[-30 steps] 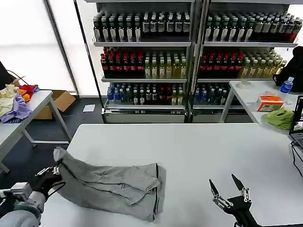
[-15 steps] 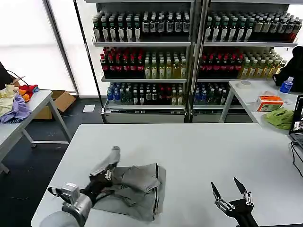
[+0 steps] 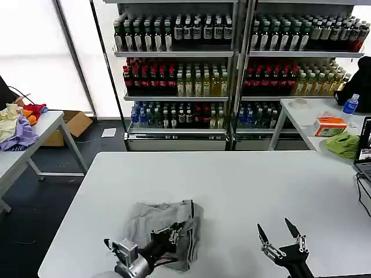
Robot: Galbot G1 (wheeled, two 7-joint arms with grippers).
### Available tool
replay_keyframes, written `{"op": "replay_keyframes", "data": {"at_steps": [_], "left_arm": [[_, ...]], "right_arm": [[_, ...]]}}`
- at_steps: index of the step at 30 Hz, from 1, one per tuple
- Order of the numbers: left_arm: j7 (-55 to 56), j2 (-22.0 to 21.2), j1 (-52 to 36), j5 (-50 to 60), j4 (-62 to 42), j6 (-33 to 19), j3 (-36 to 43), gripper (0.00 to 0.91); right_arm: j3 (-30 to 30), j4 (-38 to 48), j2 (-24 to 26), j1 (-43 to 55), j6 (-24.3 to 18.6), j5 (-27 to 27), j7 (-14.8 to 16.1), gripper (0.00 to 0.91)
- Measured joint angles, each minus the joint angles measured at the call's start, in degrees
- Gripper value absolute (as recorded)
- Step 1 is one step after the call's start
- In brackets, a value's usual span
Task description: Fold and organize the clothes.
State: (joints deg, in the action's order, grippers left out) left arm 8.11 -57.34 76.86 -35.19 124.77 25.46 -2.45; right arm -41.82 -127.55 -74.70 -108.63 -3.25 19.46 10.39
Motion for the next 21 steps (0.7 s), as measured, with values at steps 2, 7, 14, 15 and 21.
{"op": "replay_keyframes", "data": {"at_steps": [2, 7, 14, 15, 21], "left_arm": [[0.15, -0.68, -1.04, 0.77, -1.13, 0.05, 1.06, 0.907], [1.33, -2.49, -3.31, 1.77, -4.38, -0.4, 2.13, 0.907], [3.29, -2.84, -3.53, 1.81, -4.8, -0.59, 0.51, 0.907], [3.48, -2.73, -3.26, 1.8, -4.34, -0.58, -0.09, 0.907], [3.55, -1.68, -0.92, 1.06, -0.26, 0.39, -6.15, 0.907]], "right_arm": [[0.01, -0.01, -0.06, -0.21, -0.14, 0.02, 0.11, 0.907], [0.42, 0.03, -0.27, -0.52, -0.48, 0.12, 0.29, 0.907], [1.12, 0.23, -0.28, 0.08, -0.4, 0.17, 0.32, 0.907], [1.12, 0.23, -0.25, 0.08, -0.38, 0.24, 0.32, 0.907], [1.16, 0.22, 0.03, -0.21, -0.36, 0.69, 0.32, 0.907]]}}
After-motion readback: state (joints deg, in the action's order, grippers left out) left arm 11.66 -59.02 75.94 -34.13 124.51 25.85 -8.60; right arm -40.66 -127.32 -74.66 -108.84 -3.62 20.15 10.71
